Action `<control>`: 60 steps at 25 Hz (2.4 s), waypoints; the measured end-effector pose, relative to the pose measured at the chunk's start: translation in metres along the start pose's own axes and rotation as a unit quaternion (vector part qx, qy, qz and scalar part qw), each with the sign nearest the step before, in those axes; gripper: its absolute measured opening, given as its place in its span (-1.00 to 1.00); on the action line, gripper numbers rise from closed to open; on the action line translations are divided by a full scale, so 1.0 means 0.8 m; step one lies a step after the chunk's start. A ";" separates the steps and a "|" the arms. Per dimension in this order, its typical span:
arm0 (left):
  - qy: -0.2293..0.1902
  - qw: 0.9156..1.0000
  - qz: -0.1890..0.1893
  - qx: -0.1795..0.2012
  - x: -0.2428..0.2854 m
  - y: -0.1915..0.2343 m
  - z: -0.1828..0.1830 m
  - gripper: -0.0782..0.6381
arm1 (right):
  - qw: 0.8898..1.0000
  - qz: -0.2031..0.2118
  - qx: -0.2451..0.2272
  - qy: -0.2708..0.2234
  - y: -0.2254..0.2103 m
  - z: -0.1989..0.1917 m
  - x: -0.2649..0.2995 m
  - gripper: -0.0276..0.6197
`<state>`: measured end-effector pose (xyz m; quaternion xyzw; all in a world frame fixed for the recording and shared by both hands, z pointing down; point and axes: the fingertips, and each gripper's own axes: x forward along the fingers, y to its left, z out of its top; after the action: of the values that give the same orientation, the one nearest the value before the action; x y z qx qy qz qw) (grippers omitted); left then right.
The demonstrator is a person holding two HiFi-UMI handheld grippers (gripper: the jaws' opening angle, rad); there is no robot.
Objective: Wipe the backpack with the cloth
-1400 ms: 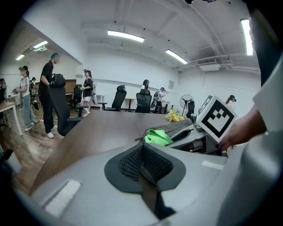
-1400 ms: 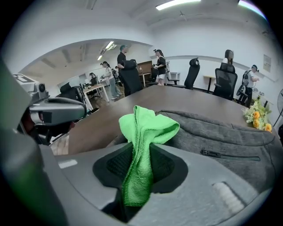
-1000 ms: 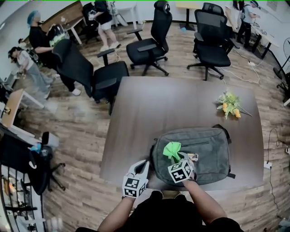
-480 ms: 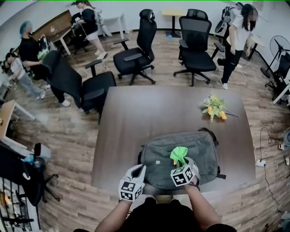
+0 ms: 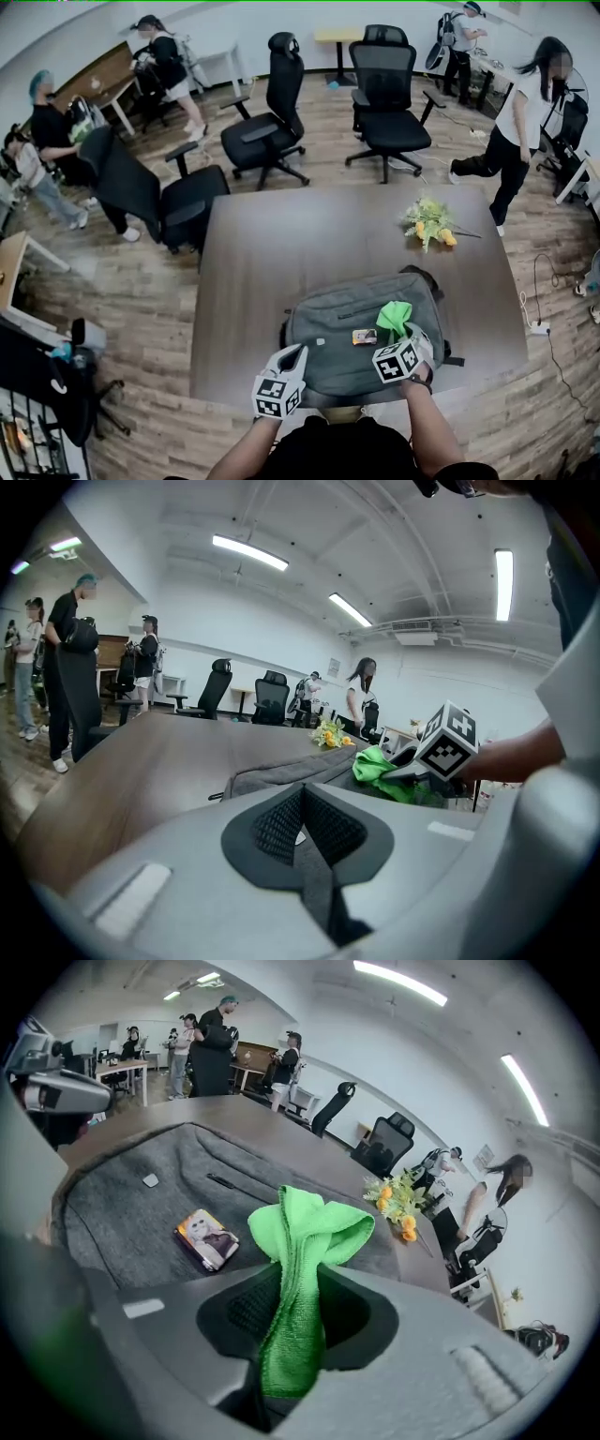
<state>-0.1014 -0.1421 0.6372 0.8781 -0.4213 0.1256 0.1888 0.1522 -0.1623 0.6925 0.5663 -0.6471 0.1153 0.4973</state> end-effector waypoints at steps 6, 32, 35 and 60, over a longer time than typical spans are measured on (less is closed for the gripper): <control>0.000 1.000 -0.009 0.021 0.004 -0.007 0.005 -0.74 | 0.999 -0.034 0.015 0.008 -0.041 -0.017 -0.011 -0.58; 0.003 1.000 0.012 0.010 -0.005 -0.004 -0.006 -0.74 | 0.973 0.154 0.134 -0.109 0.043 0.033 -0.078 -0.58; 0.010 1.000 0.022 0.005 -0.013 0.005 -0.016 -0.74 | 0.962 0.217 0.128 -0.108 0.095 0.044 -0.077 -0.58; 0.038 0.997 0.070 -0.015 -0.070 0.048 -0.058 -0.74 | 0.953 0.300 0.020 -0.022 0.255 0.040 -0.052 -0.58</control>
<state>-0.1689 -0.1051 0.6659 0.8380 -0.4765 0.1652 0.2083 -0.0428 -0.0921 0.7293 0.3579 -0.7956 0.2597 0.4140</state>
